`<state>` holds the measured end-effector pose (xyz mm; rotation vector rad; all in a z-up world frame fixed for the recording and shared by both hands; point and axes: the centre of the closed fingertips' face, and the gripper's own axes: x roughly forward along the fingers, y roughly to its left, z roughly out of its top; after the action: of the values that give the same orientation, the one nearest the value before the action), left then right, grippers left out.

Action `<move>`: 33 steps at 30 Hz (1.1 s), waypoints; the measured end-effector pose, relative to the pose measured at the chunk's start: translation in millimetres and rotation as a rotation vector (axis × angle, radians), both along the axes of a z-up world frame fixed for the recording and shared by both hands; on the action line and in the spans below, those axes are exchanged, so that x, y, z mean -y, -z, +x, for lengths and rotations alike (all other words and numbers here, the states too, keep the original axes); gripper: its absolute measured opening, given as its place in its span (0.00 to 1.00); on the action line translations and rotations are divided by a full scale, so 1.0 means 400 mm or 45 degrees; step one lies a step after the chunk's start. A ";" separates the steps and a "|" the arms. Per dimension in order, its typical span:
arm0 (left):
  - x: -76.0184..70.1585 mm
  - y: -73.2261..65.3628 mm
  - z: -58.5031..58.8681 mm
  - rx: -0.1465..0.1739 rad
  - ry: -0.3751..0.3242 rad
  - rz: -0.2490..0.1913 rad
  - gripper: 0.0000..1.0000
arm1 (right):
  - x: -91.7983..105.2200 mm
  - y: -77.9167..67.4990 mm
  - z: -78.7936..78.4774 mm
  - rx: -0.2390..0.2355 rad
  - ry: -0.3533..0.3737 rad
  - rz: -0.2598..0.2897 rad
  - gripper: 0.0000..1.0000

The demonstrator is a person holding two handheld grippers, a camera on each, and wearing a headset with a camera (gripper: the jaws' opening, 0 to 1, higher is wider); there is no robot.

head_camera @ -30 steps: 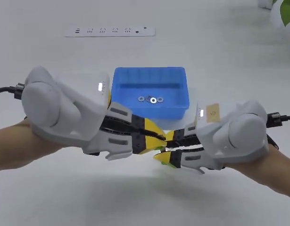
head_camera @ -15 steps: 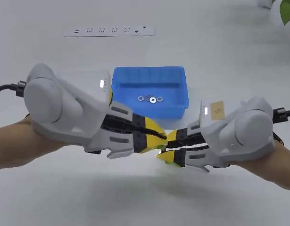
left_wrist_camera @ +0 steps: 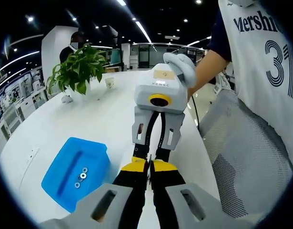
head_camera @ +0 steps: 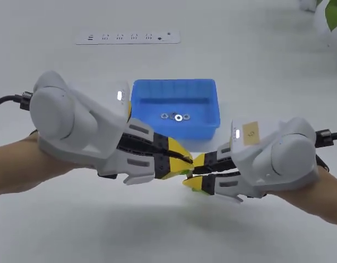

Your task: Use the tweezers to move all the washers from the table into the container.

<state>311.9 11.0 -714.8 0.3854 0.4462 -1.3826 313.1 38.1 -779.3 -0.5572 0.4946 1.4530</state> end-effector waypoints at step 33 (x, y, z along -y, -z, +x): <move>-0.037 -0.180 0.130 0.172 -0.032 -0.034 0.06 | -0.037 -0.186 0.154 0.194 0.033 0.091 0.10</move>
<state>363.8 26.0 -642.9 0.4471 0.3200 -1.3279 374.7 52.9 -705.0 -0.5974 0.3271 1.3859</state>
